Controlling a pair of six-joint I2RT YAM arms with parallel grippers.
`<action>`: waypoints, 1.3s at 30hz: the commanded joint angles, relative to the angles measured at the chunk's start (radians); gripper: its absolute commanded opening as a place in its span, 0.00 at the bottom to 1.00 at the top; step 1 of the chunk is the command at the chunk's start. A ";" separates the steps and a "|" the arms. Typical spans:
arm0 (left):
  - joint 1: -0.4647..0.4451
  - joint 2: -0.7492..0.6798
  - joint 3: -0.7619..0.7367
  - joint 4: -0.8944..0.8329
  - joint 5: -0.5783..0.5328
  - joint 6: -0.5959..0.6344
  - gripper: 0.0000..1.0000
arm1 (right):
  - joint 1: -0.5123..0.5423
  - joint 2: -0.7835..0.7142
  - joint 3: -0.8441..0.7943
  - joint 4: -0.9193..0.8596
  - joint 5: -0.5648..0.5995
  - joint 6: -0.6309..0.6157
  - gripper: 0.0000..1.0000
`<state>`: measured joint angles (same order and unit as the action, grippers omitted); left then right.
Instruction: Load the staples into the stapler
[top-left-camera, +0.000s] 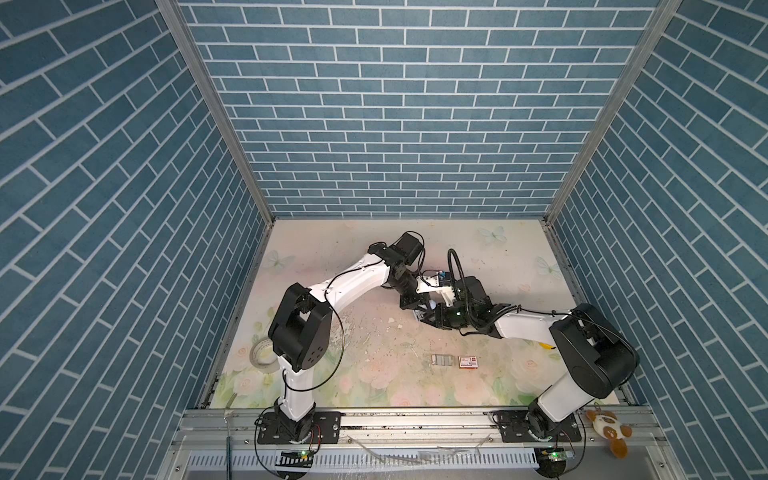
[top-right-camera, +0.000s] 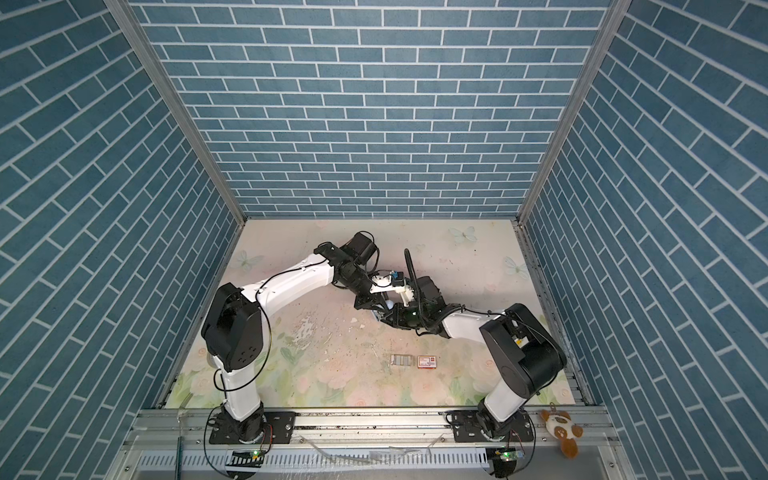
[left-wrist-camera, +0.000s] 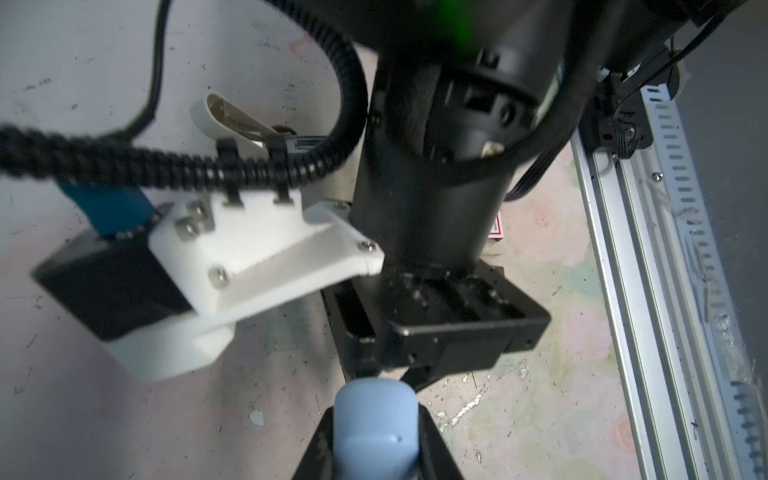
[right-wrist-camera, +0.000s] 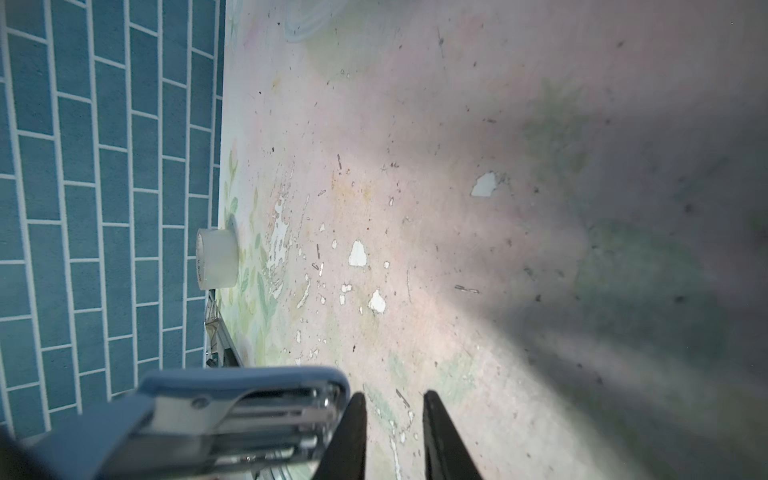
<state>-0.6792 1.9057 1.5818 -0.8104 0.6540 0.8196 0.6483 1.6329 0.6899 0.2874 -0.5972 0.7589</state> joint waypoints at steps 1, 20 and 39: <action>-0.001 -0.003 0.014 0.048 0.073 -0.056 0.03 | 0.014 0.017 -0.003 0.123 -0.029 0.048 0.27; 0.198 0.048 0.097 -0.067 0.447 -0.176 0.04 | -0.041 -0.466 -0.224 0.026 0.074 -0.070 0.62; 0.177 0.140 0.201 -0.235 0.626 -0.131 0.07 | -0.009 -0.343 -0.051 0.042 -0.077 -0.130 0.62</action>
<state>-0.4900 2.0396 1.7580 -1.0058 1.2301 0.6701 0.6338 1.2732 0.6151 0.3023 -0.6514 0.6712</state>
